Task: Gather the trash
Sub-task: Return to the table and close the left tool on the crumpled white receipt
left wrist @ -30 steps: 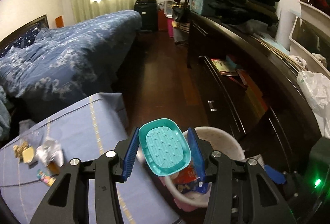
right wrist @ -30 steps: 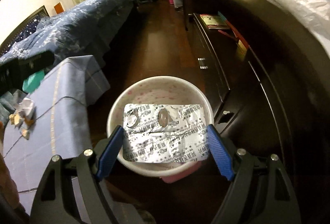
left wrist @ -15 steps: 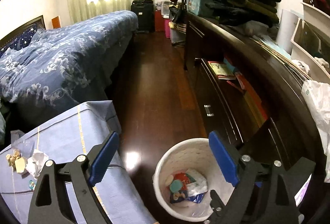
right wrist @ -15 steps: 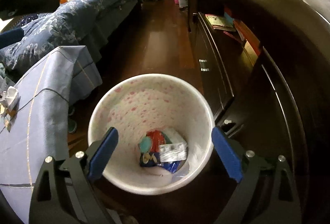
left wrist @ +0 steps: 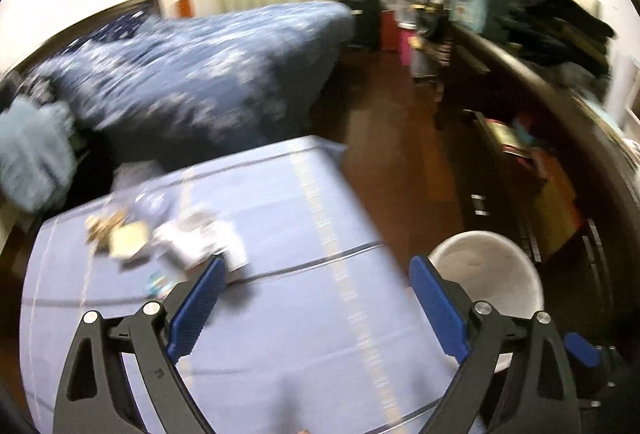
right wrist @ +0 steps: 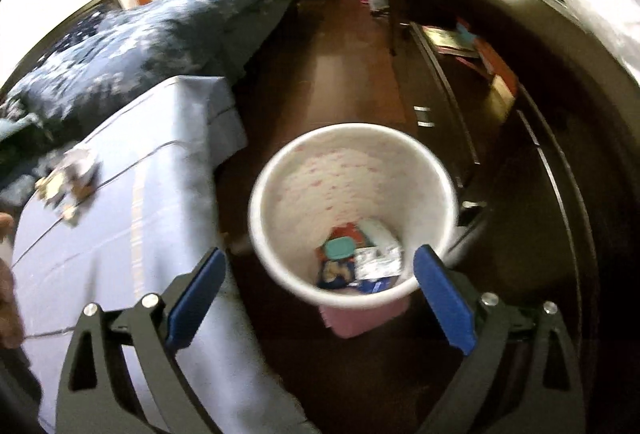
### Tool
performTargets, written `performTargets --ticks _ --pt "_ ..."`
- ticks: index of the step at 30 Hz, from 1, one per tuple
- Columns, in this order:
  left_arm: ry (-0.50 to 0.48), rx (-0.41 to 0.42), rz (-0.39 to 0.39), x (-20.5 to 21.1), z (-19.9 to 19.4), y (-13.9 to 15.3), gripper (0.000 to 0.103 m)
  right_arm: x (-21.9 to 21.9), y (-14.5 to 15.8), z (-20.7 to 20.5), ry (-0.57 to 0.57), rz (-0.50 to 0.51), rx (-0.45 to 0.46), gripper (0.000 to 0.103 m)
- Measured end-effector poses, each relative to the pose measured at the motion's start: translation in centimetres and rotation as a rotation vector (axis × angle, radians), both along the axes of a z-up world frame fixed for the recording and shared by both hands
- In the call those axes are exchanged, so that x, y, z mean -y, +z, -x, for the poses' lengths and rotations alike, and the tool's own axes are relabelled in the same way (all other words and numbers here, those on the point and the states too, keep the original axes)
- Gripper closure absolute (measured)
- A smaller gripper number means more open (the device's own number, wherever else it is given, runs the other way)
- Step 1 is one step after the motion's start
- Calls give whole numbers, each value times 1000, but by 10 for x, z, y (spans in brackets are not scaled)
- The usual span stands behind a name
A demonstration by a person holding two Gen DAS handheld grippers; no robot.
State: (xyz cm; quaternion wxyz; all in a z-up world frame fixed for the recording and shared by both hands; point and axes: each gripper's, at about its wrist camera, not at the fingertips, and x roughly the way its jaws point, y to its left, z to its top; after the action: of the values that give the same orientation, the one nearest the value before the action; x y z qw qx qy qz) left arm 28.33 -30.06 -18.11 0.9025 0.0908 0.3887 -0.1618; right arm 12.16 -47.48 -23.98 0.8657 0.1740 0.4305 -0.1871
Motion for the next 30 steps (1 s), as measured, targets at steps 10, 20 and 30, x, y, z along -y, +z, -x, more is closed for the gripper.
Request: performTargets --ticks 10,20,30 --pt "137 -74 23 -104 -28 -35 10 -95 18 -21 219 0 5 7" --pt "134 -109 82 -82 -81 -49 10 -110 19 -37 260 -2 -8 7" --pt "181 -135 56 -44 -111 -65 12 -98 21 -39 231 -15 -1 7"
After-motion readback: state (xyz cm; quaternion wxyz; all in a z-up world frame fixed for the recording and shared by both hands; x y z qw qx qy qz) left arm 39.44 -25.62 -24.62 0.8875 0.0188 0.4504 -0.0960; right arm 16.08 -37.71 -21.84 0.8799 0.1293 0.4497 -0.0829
